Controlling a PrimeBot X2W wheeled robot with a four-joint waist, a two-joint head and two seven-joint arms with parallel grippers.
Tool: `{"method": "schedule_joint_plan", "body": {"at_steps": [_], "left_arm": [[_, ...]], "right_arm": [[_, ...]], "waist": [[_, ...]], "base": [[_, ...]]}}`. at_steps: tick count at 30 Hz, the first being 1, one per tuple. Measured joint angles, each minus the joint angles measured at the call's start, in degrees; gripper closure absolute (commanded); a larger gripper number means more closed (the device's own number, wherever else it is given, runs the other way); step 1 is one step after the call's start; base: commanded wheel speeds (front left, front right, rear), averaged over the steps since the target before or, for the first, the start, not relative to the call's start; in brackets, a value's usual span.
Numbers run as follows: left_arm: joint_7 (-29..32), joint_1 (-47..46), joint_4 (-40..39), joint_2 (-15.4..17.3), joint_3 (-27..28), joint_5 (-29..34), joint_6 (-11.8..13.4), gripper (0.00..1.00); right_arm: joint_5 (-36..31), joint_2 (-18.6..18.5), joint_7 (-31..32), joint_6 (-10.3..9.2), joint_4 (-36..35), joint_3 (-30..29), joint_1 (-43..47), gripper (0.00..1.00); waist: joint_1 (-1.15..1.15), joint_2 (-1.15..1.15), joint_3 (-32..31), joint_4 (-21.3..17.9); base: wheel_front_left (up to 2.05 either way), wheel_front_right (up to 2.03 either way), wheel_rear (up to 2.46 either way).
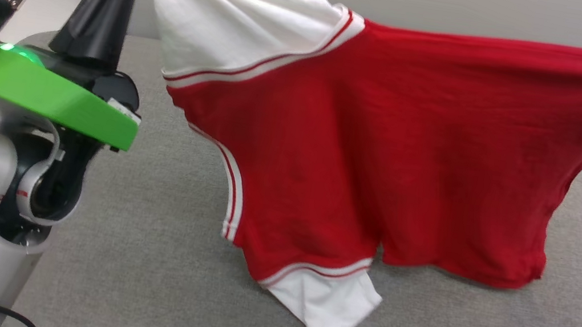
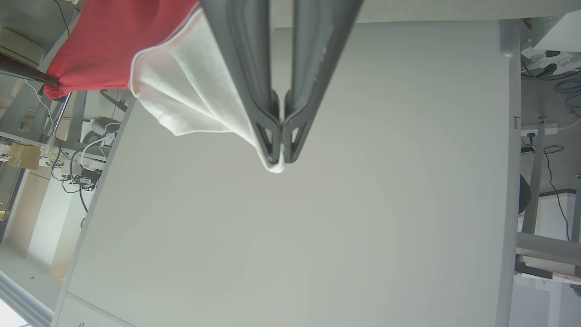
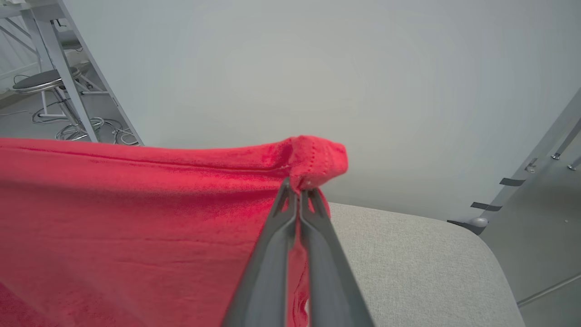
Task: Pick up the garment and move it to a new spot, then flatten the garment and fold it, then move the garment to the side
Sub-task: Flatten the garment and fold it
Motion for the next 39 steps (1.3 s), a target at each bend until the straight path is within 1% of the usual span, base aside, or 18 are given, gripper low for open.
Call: {"method": "schedule_joint_plan", "body": {"at_steps": [5,12,14,18,23,28,31,33,39], "left_arm": [[-0.5,-3.1,-2.5,0.8,1.7,1.2,0.5,1.00],[-0.7,-8.7,-6.6,2.0,3.4,2.4,1.2,1.00],[-0.4,-10.7,-7.8,2.4,3.7,3.0,1.5,1.00],[1.6,-14.5,-8.9,4.1,3.7,4.4,1.6,1.00],[4.6,-19.7,-8.3,6.5,3.4,5.6,1.2,1.00],[8.0,-26.3,-5.9,9.1,3.3,6.5,-0.6,1.00],[9.0,-30.9,-3.0,9.3,3.0,6.5,-2.1,1.00],[9.3,-34.2,-0.3,9.5,2.4,7.0,-3.4,1.00],[8.8,-47.8,11.6,9.3,0.3,9.8,-8.3,1.00]], "right_arm": [[0.0,0.9,-1.5,0.00,-3.8,-1.8,1.0,1.00],[-0.7,1.2,-3.8,0.00,-9.1,-4.7,1.0,1.00],[-0.8,1.4,-4.1,0.00,-10.7,-5.4,1.0,1.00],[-1.1,2.5,-4.8,0.01,-12.7,-7.3,0.5,1.00],[-1.8,2.7,-6.3,0.01,-13.0,-8.4,-2.2,1.00],[-2.9,2.5,-8.4,0.04,-12.2,-8.7,-6.8,1.00],[-3.7,1.8,-10.3,0.05,-11.1,-8.7,-10.3,1.00],[-4.1,0.8,-11.4,0.05,-9.8,-8.2,-12.7,1.00],[-5.9,-0.7,-14.9,0.08,-2.1,-4.8,-25.6,1.00]], "waist": [[0.00,0.00,-1.7,-2.4],[0.00,0.00,-2.6,-4.4],[0.00,0.00,-2.1,-4.6],[0.00,0.00,-0.5,-4.6],[0.00,0.00,2.4,-4.7],[0.00,0.00,6.5,-4.7],[0.00,0.00,9.4,-4.6],[0.00,0.00,11.4,-4.5],[0.00,0.00,18.6,-4.5]], "base": [[0.00,0.00,0.00],[0.00,0.00,0.00],[0.00,0.00,0.00],[0.00,0.00,0.00],[0.00,0.00,0.00],[0.00,0.00,0.00],[0.00,0.00,0.00],[0.00,0.00,0.00],[0.00,0.00,0.00]]}}
